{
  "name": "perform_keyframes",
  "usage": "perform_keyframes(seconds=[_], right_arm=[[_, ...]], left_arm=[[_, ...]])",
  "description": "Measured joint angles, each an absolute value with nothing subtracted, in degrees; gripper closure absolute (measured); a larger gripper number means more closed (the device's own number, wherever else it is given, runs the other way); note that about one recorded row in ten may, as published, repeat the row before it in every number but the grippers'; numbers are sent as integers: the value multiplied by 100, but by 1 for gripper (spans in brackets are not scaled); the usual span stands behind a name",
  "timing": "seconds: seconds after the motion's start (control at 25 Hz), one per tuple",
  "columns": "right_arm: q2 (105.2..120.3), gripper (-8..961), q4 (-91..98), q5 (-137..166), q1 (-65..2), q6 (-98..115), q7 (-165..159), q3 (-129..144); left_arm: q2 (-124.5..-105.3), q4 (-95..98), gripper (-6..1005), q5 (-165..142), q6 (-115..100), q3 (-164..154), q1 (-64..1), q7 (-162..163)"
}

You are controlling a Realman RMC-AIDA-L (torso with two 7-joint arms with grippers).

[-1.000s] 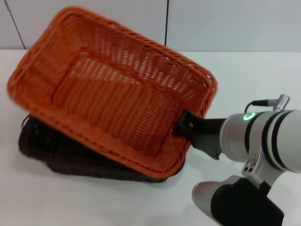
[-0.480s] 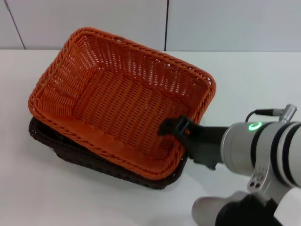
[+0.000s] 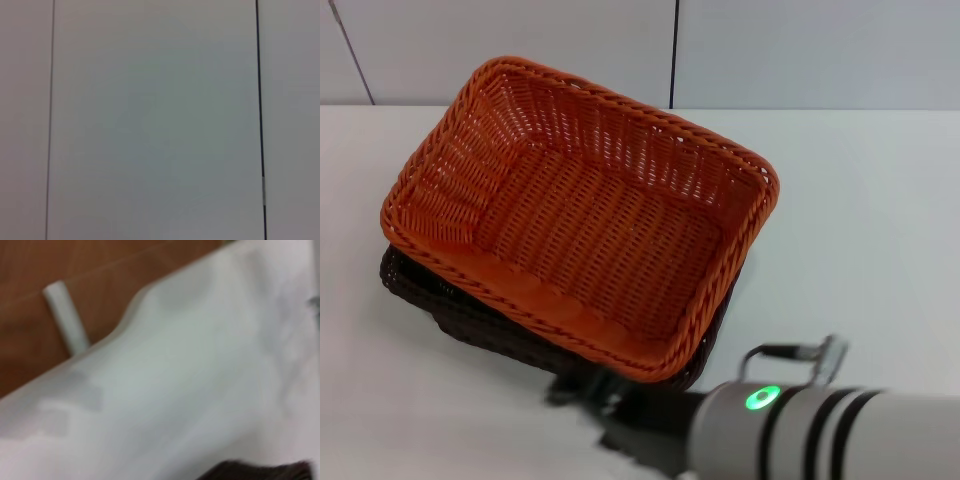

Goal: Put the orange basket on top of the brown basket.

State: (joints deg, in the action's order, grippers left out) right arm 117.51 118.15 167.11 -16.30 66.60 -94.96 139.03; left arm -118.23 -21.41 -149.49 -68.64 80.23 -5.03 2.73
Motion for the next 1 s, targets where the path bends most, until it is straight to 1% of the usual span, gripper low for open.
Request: perform_keyframes(seconds=[0.12,0.24,0.32,0.48,0.56,0.6,0.64,0.72,0.84,1.0], right_arm=[[11828,327,11623,16704,-1574,5766,-10116,14039],[11928,327,11003,16720,-1265,3878,-10978,13699],[11957,327,10536,16696,-1002,2176,-11691,13378],[11952,327,9710,15929,-342,-1195,-13246,12727],[11924,327,9235,14985,-56,-2643,-13543,12481],[11912,327,8719,14054,121,-3892,-13583,12369],[11912,327,8719,14054,121,-3892,-13583,12369],[11910,327,8103,13238,238,-4953,-13741,12301],[11892,327,7134,12484,308,-5797,-14621,12210],[11901,327,5407,12342,140,-6306,-16449,12089]], left_arm=[[-11816,-2117,329,-14953,-6863,7994,-528,272],[-11816,-2071,329,-14952,-6864,7991,-555,250],[-11816,-2066,329,-14949,-6868,7994,-560,245],[-11817,-2070,329,-14939,-6880,8019,-568,259],[-11818,-2078,329,-14930,-6884,8027,-572,259],[-11819,-2078,329,-14926,-6887,8029,-573,258],[-11819,-2078,329,-14924,-6892,8031,-573,251],[-11820,-2078,329,-14918,-6906,8033,-574,228],[-11821,-2076,329,-14913,-6919,8034,-580,225],[-11821,-2072,329,-14908,-6985,8041,-598,215]])
